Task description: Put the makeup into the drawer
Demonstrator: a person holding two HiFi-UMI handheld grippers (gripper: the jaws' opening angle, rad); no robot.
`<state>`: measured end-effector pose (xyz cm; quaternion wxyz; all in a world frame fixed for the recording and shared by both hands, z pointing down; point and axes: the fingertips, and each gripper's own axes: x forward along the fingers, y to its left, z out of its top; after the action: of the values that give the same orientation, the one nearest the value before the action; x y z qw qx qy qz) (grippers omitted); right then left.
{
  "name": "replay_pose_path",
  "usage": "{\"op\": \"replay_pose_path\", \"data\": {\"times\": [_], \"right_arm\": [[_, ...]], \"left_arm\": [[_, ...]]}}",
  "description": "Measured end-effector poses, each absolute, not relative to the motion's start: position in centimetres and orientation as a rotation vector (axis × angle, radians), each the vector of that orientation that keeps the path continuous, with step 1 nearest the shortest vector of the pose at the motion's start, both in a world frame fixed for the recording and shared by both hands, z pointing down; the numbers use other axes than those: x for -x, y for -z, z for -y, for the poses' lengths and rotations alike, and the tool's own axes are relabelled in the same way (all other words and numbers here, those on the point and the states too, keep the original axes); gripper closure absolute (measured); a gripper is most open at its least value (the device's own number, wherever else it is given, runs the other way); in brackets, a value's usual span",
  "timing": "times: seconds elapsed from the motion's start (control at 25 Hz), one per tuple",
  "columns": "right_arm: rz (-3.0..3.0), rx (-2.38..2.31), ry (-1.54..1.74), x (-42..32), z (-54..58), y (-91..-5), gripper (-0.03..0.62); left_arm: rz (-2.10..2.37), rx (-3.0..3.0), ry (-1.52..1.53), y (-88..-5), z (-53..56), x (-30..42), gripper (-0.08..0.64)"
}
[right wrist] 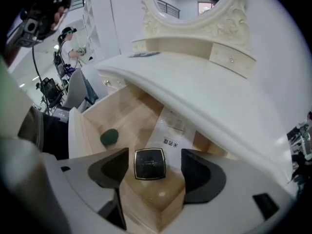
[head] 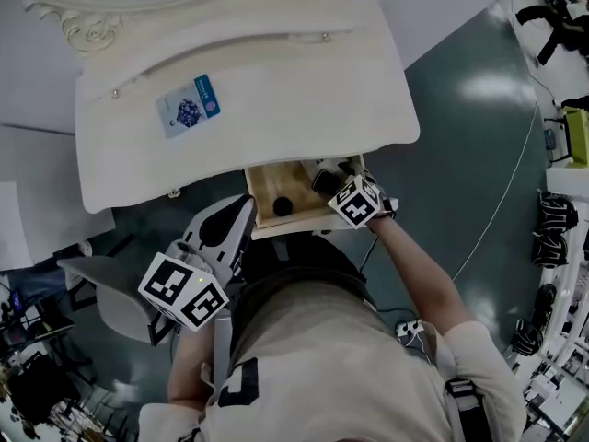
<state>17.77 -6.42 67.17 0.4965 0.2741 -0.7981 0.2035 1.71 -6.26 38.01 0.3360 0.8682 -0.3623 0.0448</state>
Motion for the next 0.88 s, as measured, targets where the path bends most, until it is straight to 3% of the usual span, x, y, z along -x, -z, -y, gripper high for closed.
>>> {"op": "replay_pose_path", "data": {"times": [0.4, 0.88], "right_arm": [[2.155, -0.791, -0.516, -15.6, 7.1, -59.6, 0.252], [2.385, -0.478, -0.501, -9.9, 6.1, -53.3, 0.252]], "left_arm": [[1.015, -2.300, -0.088, -35.5, 6.3, -1.4, 0.522], [1.228, -2.282, -0.071, -32.9, 4.1, -0.3, 0.522]]}}
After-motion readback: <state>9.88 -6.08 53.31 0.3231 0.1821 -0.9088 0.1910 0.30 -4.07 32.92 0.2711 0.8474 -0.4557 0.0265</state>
